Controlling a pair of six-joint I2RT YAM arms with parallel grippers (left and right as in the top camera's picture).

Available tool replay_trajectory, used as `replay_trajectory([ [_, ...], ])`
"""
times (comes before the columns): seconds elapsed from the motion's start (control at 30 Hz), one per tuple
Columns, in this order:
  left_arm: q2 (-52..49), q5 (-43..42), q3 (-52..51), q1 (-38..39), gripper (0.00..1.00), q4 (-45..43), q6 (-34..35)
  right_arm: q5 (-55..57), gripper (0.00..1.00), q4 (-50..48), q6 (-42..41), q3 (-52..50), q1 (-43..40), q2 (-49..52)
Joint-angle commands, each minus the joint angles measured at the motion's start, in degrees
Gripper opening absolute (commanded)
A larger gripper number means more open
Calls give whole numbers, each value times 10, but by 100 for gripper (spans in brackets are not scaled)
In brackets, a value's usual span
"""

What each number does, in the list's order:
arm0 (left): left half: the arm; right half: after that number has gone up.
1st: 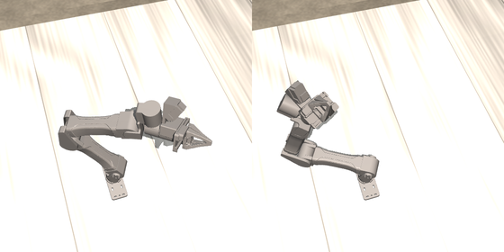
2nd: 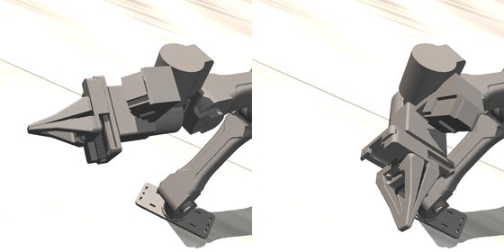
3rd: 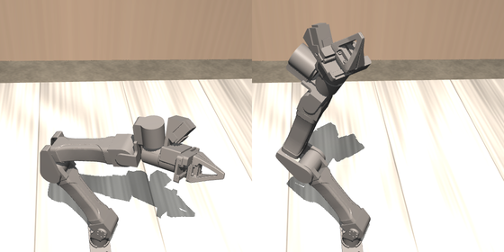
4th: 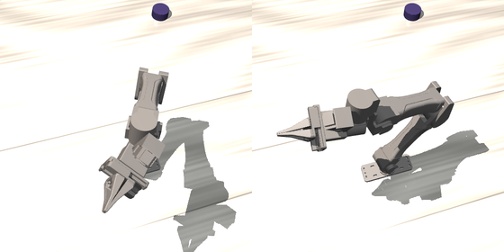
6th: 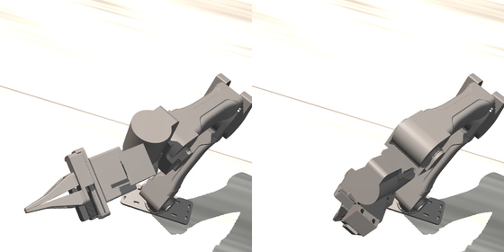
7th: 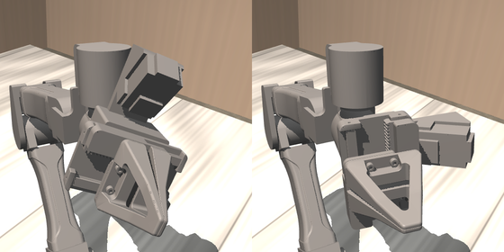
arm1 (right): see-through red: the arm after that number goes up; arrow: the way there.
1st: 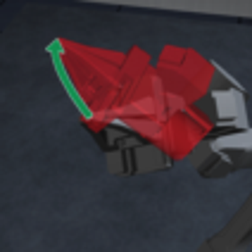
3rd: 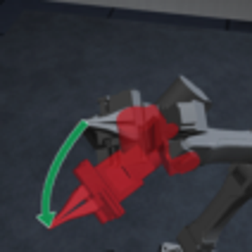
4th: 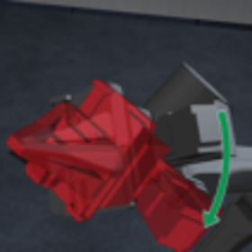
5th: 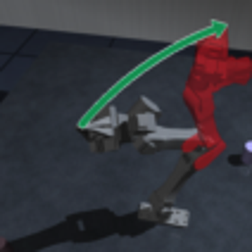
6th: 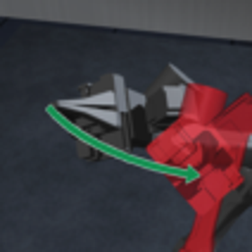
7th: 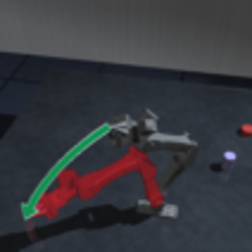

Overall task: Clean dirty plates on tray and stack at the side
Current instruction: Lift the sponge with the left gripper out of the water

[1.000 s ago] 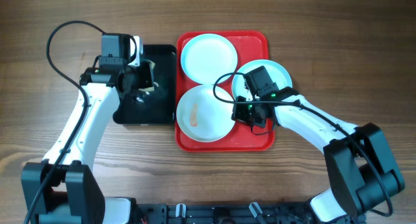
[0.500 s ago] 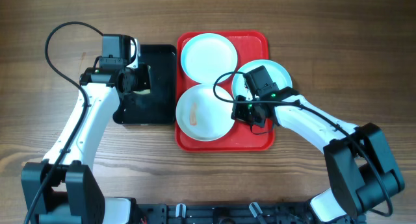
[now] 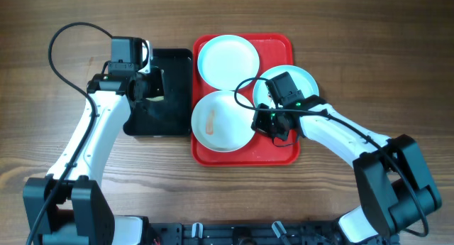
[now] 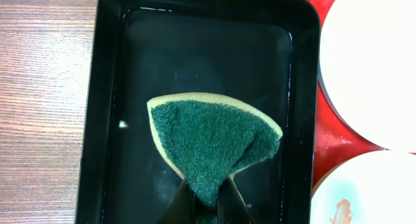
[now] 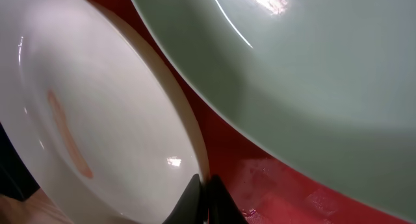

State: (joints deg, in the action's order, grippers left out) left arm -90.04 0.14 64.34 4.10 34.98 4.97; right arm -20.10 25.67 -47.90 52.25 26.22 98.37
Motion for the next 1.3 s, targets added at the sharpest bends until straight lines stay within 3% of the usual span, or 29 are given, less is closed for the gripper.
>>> replay_trajectory([
  [0.0,12,6,2,-2,4,-5,1,2,4,-1,25,-2,2,6],
  [0.43,12,34,2,-2,4,0,32,2,5,0,44,-2,2,6],
  [0.63,12,30,2,-1,4,6,111,1,4,-8,44,-2,2,6],
  [0.77,12,-30,2,-1,4,17,97,2,5,-8,44,-2,2,6],
  [0.83,12,-59,2,-1,4,19,56,2,4,-9,44,-2,2,6],
  [1.0,12,-59,35,-1,4,47,12,21,4,-17,44,-2,2,6],
  [1.27,12,-59,38,0,4,70,14,70,6,-22,60,-2,3,7],
])
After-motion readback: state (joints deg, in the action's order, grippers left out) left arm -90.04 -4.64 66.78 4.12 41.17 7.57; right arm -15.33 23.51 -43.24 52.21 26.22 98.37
